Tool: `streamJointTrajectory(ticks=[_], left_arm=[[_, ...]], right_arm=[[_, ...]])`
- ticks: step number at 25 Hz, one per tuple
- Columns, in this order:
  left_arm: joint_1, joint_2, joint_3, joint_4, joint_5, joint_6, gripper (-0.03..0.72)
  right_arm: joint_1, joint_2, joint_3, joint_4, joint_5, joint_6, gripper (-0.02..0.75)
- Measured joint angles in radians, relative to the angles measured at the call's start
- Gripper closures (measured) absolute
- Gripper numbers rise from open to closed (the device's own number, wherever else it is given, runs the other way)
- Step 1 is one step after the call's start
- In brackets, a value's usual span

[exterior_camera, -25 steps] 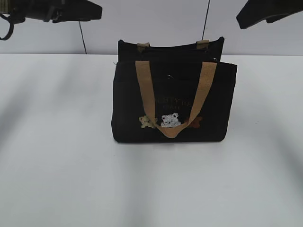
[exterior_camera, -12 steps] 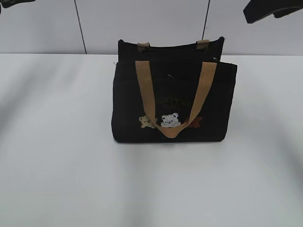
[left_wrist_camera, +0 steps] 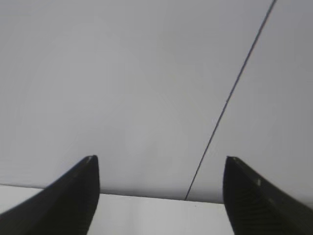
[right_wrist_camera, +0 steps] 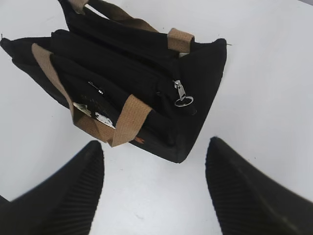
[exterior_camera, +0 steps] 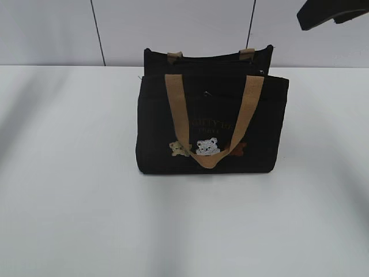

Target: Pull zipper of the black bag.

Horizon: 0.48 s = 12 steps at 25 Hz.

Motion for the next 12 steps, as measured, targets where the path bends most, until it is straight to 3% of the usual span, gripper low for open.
streamJointTrajectory(ticks=[8,12], left_arm=[[0.001,0.000,0.000,0.000,0.002,0.041,0.101],[0.004,0.000,0.000,0.000,0.016,0.134,0.101]], right_arm=[[0.000,0.000,0.000,-0.002,0.001,0.000,0.245],[0.000,0.000,0.000,-0.008,0.001,0.000,0.245]])
